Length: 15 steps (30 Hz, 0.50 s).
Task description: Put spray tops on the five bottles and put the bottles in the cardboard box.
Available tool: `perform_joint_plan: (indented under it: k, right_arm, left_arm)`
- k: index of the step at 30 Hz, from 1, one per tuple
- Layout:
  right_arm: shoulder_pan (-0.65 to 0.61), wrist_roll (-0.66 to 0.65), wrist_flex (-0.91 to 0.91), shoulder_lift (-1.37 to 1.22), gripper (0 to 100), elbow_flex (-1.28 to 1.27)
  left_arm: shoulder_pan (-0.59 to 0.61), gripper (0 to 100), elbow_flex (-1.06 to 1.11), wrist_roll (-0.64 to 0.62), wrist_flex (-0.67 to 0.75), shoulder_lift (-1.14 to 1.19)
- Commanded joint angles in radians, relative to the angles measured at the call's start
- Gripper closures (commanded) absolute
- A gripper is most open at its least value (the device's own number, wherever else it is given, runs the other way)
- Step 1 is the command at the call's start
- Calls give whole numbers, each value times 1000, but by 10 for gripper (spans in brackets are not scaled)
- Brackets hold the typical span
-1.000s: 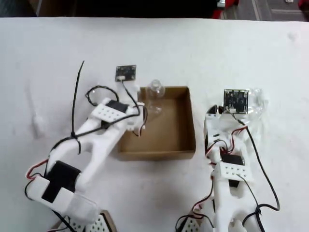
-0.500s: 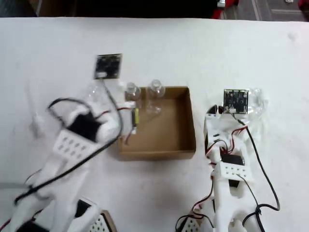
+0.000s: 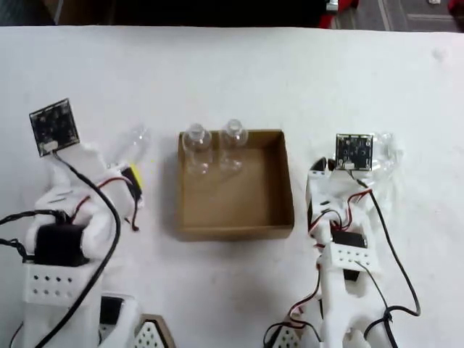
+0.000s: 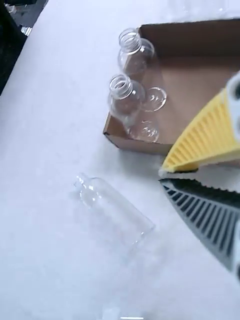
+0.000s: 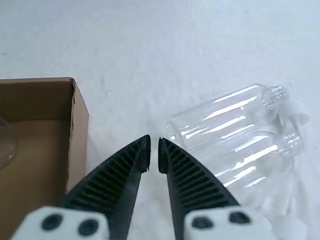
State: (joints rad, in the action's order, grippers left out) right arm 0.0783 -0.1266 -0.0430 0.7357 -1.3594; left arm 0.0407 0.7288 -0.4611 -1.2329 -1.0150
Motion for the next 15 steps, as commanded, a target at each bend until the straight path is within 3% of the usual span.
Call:
perform_joint_plan:
  k: [1, 6, 15]
  right_arm:
    - [-7, -15, 24, 10, 977, 8]
    - [-8, -15, 24, 10, 977, 8]
    - [-8, -15, 24, 10, 977, 8]
  left_arm:
    - [65, 976, 147, 29, 275, -48]
    - [65, 976, 239, 296, 313, -147]
    - [64, 975, 420, 307, 313, -479]
